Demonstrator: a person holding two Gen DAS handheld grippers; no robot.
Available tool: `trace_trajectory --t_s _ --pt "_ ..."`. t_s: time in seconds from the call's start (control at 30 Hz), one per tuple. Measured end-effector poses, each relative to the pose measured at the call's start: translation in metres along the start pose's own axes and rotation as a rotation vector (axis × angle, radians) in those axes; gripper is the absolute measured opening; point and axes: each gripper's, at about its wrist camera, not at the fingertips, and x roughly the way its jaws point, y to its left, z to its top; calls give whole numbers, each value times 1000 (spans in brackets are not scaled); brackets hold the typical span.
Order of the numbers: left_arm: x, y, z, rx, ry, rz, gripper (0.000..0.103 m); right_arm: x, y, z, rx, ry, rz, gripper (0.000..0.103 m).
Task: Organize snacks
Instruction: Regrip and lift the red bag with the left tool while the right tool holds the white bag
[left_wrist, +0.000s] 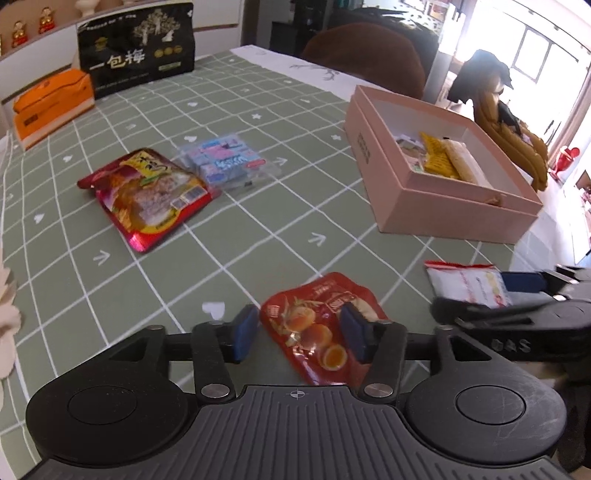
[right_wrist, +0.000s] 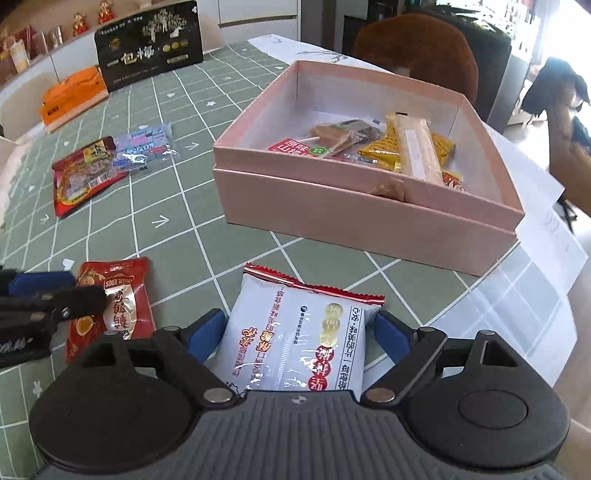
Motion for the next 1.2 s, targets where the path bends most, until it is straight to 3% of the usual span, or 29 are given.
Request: trace_trajectory --t_s 0.43,0.73,1.0,1.13,1.2 --pt "14 -7 8 59 23 -125 65 -2 -28 -12 29 -43 -20 98" --pt "10 11 -2 64 -36 -154 68 -1 -30 -16 45 -70 -33 102" --pt "10 7 4 68 -11 -186 64 -8 -31 -30 74 -113 -59 102" --pt "-14 9 10 79 -83 -205 63 -10 -34 -31 64 -109 -50 102" --pt "-21 6 12 88 -53 -185 63 -10 -35 -31 61 -104 -47 102"
